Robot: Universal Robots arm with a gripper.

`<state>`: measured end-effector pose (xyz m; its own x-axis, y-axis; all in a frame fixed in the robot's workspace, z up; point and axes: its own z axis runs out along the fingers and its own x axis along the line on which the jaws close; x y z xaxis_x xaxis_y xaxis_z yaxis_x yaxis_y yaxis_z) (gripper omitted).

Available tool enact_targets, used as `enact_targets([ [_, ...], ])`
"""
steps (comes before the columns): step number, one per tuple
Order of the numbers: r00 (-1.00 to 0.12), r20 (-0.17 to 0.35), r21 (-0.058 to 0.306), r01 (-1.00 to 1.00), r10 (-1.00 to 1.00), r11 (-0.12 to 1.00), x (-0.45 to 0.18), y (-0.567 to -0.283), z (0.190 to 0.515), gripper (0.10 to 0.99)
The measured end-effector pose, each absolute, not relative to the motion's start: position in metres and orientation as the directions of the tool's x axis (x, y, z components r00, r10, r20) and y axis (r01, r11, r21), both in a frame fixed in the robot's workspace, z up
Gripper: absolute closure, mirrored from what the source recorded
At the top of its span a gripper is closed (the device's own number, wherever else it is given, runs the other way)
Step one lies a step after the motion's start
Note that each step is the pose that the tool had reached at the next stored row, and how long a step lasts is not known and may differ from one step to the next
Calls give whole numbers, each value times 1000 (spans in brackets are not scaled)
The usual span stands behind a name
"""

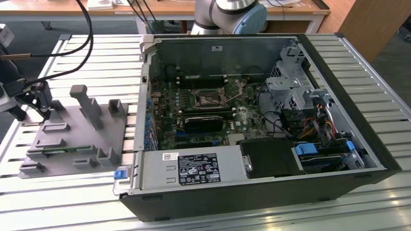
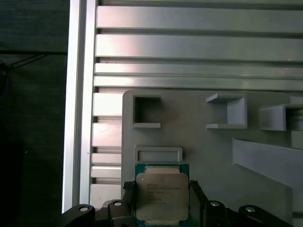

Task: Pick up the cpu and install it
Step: 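Pick up the cpu and move it towards the insertion slot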

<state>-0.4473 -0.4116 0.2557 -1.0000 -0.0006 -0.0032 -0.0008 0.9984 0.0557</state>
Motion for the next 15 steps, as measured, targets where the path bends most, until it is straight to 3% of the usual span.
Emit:
enact_targets([
  [15, -1000, -3, 56, -1, -1, 998, -447, -412, 259, 545],
])
